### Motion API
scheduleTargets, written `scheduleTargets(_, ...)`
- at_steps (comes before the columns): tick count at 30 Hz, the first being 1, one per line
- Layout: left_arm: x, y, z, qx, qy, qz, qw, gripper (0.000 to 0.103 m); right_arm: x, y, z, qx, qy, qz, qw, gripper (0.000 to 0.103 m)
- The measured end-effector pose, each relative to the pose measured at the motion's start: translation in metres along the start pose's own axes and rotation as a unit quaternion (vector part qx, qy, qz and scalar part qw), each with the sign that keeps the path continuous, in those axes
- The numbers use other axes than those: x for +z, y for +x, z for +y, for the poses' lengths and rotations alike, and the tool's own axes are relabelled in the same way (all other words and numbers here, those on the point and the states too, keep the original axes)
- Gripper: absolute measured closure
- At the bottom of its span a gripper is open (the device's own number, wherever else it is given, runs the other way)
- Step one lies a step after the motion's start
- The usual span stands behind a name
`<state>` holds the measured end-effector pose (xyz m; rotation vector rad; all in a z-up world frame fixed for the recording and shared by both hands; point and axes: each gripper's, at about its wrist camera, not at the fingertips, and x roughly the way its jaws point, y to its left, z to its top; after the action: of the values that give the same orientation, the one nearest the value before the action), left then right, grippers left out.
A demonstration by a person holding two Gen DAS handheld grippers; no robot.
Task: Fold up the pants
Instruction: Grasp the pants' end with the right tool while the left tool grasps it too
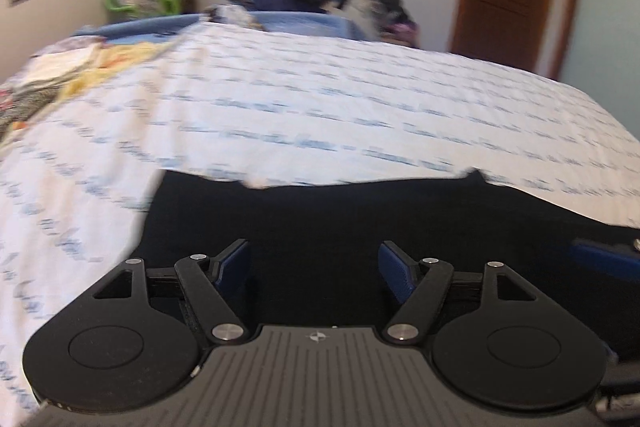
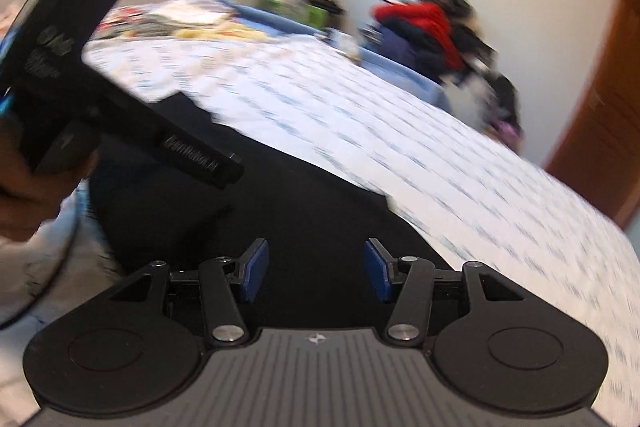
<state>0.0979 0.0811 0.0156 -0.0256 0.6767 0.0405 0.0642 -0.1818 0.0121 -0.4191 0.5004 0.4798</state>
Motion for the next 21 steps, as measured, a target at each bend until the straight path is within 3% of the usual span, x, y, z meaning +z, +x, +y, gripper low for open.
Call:
scheduleTargets(3,-0.001,-0.002,0.033,0.043,-0.02,-0.003,0.9989,0.027,0.013,0.008,0.028,0.033,-0.038,-0.012,0.999,0.051)
scheduleTargets(5,-0.006,0.003,0.049,0.053,-0.022,0.022,0.9981,0.031,0.021,0.014,0.045,0.055,-0.055,-0.017,0.997,0.051)
scheduleTargets(7,-0.014,0.006,0.059,0.045,-0.023,0.045,0.9977,0.034,0.028,0.02,0.063,0.07,-0.072,-0.021,0.995,0.051)
scheduleTargets(12,-0.023,-0.01,0.065,0.035,-0.009,0.036,0.9987,0.032,0.031,0.028,0.096,0.087,-0.119,-0.023,0.989,0.051)
scheduleTargets(17,-0.02,-0.027,0.092,0.028,-0.084,0.037,0.9954,0.027,0.024,0.028,0.119,0.093,-0.157,-0.026,0.983,0.051)
scheduleTargets(21,-0.024,-0.031,0.114,-0.02,-0.149,0.068,0.9863,0.026,0.023,0.035,0.132,0.091,-0.187,-0.02,0.978,0.051)
